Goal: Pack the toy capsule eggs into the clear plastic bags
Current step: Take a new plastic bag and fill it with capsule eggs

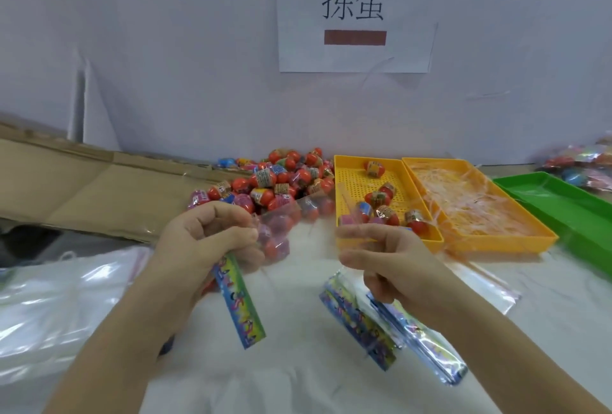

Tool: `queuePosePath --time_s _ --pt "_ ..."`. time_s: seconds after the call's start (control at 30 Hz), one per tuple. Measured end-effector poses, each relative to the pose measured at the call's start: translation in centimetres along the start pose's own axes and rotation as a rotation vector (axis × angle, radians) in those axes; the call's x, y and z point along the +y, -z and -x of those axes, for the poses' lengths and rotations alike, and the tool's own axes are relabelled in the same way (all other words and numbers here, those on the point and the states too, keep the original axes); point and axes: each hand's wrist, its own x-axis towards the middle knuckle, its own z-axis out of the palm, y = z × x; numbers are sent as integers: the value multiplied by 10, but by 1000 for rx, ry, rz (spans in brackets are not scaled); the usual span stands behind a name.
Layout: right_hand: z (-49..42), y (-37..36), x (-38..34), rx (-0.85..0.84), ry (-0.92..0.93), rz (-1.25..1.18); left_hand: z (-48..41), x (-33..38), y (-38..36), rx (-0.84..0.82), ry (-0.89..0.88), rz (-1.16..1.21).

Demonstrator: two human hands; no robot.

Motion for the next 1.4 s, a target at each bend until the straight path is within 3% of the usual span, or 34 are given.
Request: queuePosePath --time_s 0.07,0.17,0.3,0.37,0.4,0.53,0.6,0.7,0.77,0.83,0.93,1.03,1.1,1.17,1.23,1.3,1.4 --pt "1 -1 -4 -16 89 45 0 1 4 -20 -26 -94" --pt "6 -3 -12 -175 194 117 6 2 5 -13 -172 -351" --pt "5 -11 -19 -400 222 174 15 1 -5 -266 -149 -378" --pt "-1 -15 -26 -343 250 212 16 2 -9 -393 -98 -293" --pt "-4 -17 -29 -298 267 213 15 2 -11 -377 -92 -251" --pt "-29 -28 -31 -88 173 -55 11 5 -12 -116 -65 -37" --pt "-41 -37 -23 9 234 265 9 5 -11 -55 -51 35" --pt "-51 -52 -5 -94 341 784 8 5 -10 -13 -23 117" --pt "-56 -59 6 -158 383 1035 7 4 -9 22 -23 91" --pt "-61 -65 14 -88 439 1174 6 4 -8 47 -34 56" --pt "-68 -63 16 86 461 1021 6 4 -9 71 -46 44" --pt "-70 -46 -1 223 393 573 5 3 -12 103 -43 97" --pt "-65 -36 -23 310 461 243 5 3 -13 129 -46 86" --pt "-54 -32 -45 281 596 21 6 2 -15 168 -62 73" --pt "-40 -35 -61 134 758 -115 8 0 -19 227 -97 66" --pt "-28 -42 -69 53 865 -19 10 0 -23 265 -146 62" --pt "-26 -49 -66 104 787 376 14 3 -28 248 -197 38"
